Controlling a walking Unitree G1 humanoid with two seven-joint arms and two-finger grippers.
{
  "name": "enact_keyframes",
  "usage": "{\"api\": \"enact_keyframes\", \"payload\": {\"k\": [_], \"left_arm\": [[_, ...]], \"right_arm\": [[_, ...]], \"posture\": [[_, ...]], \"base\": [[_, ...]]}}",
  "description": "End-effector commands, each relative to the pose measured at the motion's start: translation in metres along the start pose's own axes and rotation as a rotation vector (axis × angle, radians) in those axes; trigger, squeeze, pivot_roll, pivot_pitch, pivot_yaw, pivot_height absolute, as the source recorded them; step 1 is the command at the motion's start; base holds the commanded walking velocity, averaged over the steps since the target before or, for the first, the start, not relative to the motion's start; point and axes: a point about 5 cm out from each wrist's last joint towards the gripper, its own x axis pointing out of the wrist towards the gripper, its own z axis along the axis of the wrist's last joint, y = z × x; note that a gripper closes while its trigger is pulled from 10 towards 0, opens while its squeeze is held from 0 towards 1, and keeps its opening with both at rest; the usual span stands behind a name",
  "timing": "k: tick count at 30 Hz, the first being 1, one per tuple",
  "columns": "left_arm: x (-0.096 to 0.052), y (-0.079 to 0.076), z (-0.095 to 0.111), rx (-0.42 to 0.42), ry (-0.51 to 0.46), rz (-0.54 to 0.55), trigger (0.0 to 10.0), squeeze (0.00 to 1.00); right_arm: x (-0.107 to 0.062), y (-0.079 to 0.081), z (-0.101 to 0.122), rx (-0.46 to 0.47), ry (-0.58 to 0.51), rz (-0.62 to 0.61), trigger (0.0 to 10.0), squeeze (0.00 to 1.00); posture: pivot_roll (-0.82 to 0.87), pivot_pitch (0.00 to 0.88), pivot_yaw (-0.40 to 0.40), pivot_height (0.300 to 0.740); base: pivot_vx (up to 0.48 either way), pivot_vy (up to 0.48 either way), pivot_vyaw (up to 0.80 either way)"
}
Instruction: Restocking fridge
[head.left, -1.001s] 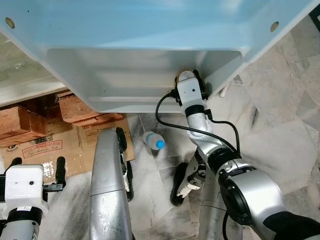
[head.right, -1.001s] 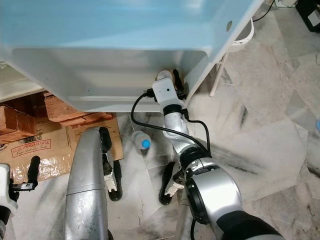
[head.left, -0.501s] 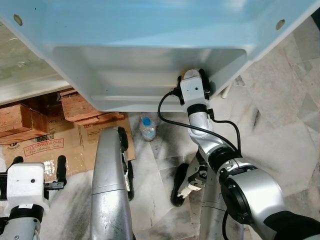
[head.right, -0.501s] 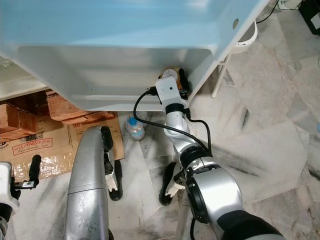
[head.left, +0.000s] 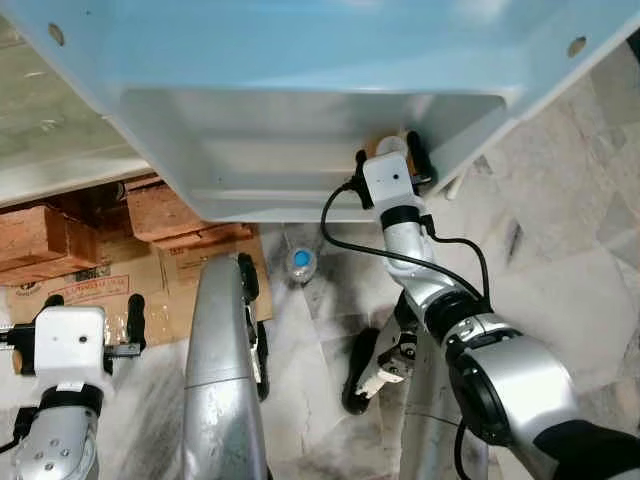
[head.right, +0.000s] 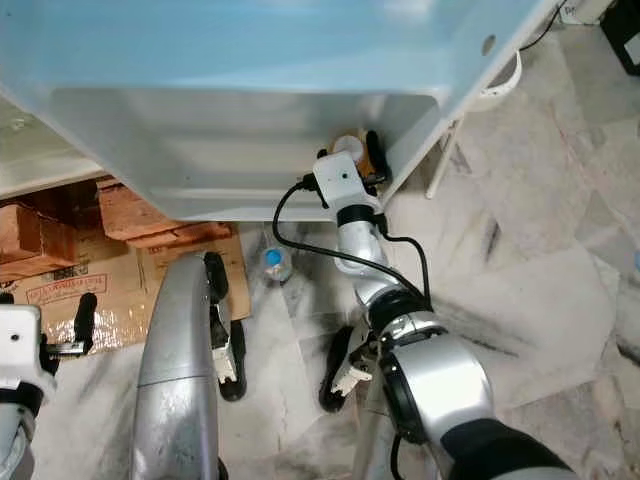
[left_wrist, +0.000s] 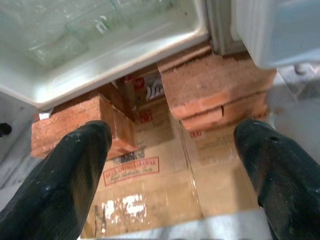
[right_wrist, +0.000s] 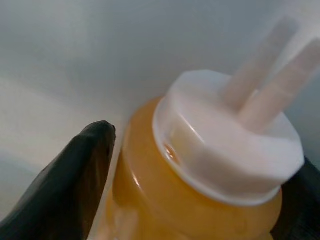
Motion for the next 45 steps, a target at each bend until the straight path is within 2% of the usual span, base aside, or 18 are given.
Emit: {"api": "enact_keyframes", "payload": {"k": [1, 10, 17, 18, 22, 25, 32, 33, 34, 41, 42, 43, 44, 45], "left_arm": [[-0.001, -0.001, -0.011, 0.011, 0.043, 0.003, 10.0, 0.0], [0.012, -0.005, -0.011, -0.001, 0.021, 0.008, 10.0, 0.0], [0.019, -0.007, -0.01, -0.008, 0.002, 0.01, 10.0, 0.0], [0.021, -0.008, -0.011, -0.012, -0.004, 0.011, 10.0, 0.0], [0.023, -0.011, -0.011, -0.015, -0.008, 0.006, 10.0, 0.0], [0.025, -0.012, -0.011, -0.018, -0.008, -0.003, 10.0, 0.0], [0.027, -0.013, -0.013, -0.018, -0.009, -0.01, 10.0, 0.0], [0.027, -0.013, -0.012, -0.018, -0.009, -0.01, 10.0, 0.0], [0.027, -0.012, -0.013, -0.017, -0.009, -0.011, 10.0, 0.0], [0.03, -0.014, -0.014, -0.019, -0.009, -0.015, 10.0, 0.0], [0.031, -0.014, -0.014, -0.021, -0.01, -0.016, 10.0, 0.0], [0.032, -0.015, -0.014, -0.023, -0.011, -0.016, 10.0, 0.0], [0.032, -0.015, -0.014, -0.024, -0.012, -0.016, 10.0, 0.0], [0.033, -0.015, -0.014, -0.024, -0.012, -0.016, 10.0, 0.0]], "right_arm": [[-0.006, -0.036, -0.027, -0.042, 0.099, -0.118, 10.0, 1.0], [-0.001, -0.036, -0.022, -0.043, 0.086, -0.097, 10.0, 1.0], [0.001, -0.046, -0.021, -0.062, 0.058, -0.115, 10.0, 1.0], [0.002, -0.052, -0.02, -0.053, 0.046, -0.128, 10.0, 1.0], [0.005, -0.056, -0.015, -0.026, 0.016, -0.131, 10.0, 1.0], [0.008, -0.057, -0.008, 0.026, -0.024, -0.118, 10.0, 1.0], [0.012, -0.055, 0.0, 0.059, -0.055, -0.071, 10.0, 1.0], [0.012, -0.055, 0.001, 0.056, -0.063, -0.055, 10.0, 0.84], [0.012, -0.054, 0.003, 0.047, -0.085, -0.014, 10.0, 0.01], [0.005, -0.066, 0.0, 0.002, -0.126, 0.017, 10.0, 0.0], [0.004, -0.071, -0.001, 0.0, -0.132, 0.007, 10.0, 0.11], [0.003, -0.073, -0.002, -0.005, -0.14, 0.002, 10.0, 0.3], [0.001, -0.076, -0.002, -0.014, -0.148, -0.006, 10.0, 0.65], [0.0, -0.078, -0.002, -0.019, -0.154, -0.011, 10.0, 0.65]], "posture": [[0.28, 0.382, -0.065, 0.511], [0.25, 0.337, -0.081, 0.511], [0.23, 0.321, -0.085, 0.511], [0.23, 0.316, -0.085, 0.511], [0.22, 0.31, -0.084, 0.511], [0.21, 0.305, -0.085, 0.511], [0.21, 0.305, -0.083, 0.511], [0.21, 0.305, -0.083, 0.511], [0.2, 0.303, -0.083, 0.511], [0.17, 0.294, -0.087, 0.511], [0.17, 0.29, -0.088, 0.511], [0.17, 0.289, -0.088, 0.511], [0.16, 0.287, -0.087, 0.511], [0.16, 0.287, -0.087, 0.511]], "base": [[0.0, 0.0, 0.0], [0.0, 0.0, 0.0], [0.0, 0.0, 0.0], [0.0, 0.0, 0.0], [0.0, 0.0, 0.0], [0.0, 0.0, 0.0], [0.0, 0.0, 0.0], [0.0, 0.0, 0.0], [0.0, 0.0, 0.0], [0.0, 0.0, 0.0], [0.0, 0.0, 0.0], [0.0, 0.0, 0.0], [0.0, 0.0, 0.0], [0.0, 0.0, 0.0]]}}
